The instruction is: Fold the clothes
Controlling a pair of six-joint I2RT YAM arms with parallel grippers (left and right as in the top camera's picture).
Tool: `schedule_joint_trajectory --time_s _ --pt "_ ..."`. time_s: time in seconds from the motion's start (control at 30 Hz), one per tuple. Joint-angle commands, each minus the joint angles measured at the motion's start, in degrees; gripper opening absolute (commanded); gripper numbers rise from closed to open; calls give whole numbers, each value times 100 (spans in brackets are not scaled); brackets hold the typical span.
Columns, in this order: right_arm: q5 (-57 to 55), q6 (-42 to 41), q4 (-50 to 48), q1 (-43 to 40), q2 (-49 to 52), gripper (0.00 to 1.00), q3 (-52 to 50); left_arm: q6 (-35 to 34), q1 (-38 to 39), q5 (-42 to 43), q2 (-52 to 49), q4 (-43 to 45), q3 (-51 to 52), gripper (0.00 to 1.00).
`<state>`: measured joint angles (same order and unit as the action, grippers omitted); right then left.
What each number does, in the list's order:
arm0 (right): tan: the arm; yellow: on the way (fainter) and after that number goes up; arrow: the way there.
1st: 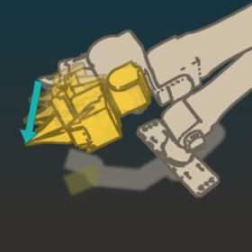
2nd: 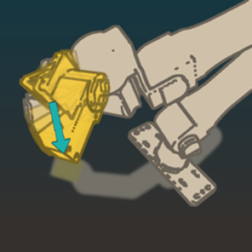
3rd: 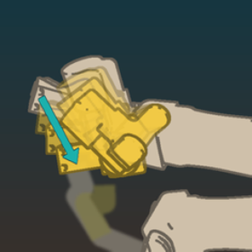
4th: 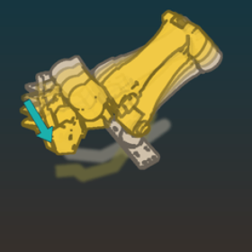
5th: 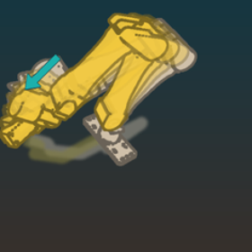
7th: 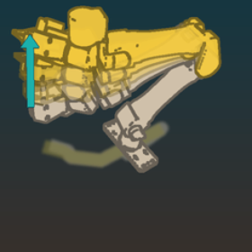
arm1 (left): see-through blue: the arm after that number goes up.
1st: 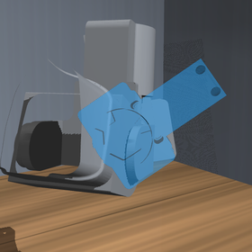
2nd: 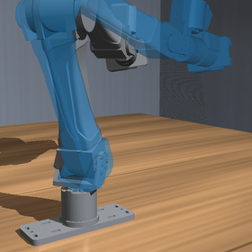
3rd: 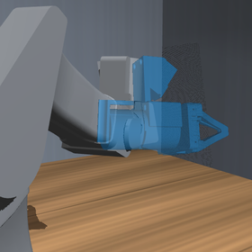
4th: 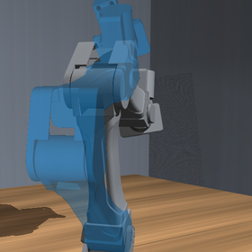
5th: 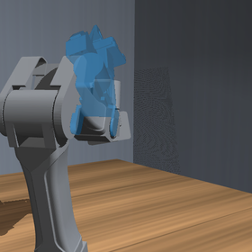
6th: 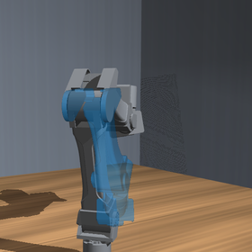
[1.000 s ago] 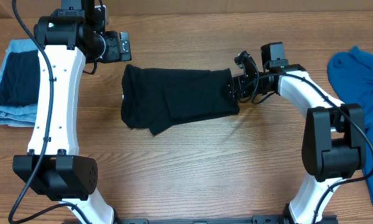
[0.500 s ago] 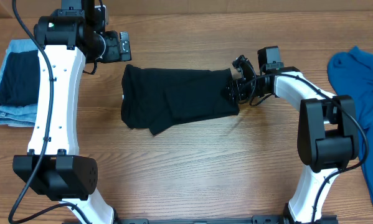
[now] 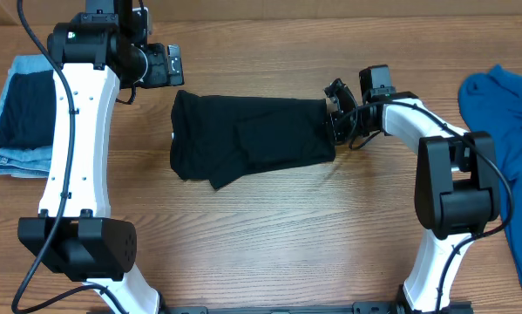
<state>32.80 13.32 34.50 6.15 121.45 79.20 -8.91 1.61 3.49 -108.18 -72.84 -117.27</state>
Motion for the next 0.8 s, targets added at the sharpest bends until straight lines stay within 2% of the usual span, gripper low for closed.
schedule_joint_trajectory --time_s 0.0,0.17,0.4,0.5,0.77 --pt "-109 22 396 -61 61 4 651 -76 -9 59 17 2 -105 100" --pt "-175 22 1261 -437 50 4 1528 -76 -9 59 17 2 -105 100" --pt "-1399 50 2240 -997 50 4 2267 -76 -9 61 17 2 -105 100" --pt "-1893 68 2496 -1003 50 4 2566 -76 -9 59 17 2 -105 100" --pt "-1906 39 3036 -710 48 4 3497 -76 -9 61 17 2 -105 100"
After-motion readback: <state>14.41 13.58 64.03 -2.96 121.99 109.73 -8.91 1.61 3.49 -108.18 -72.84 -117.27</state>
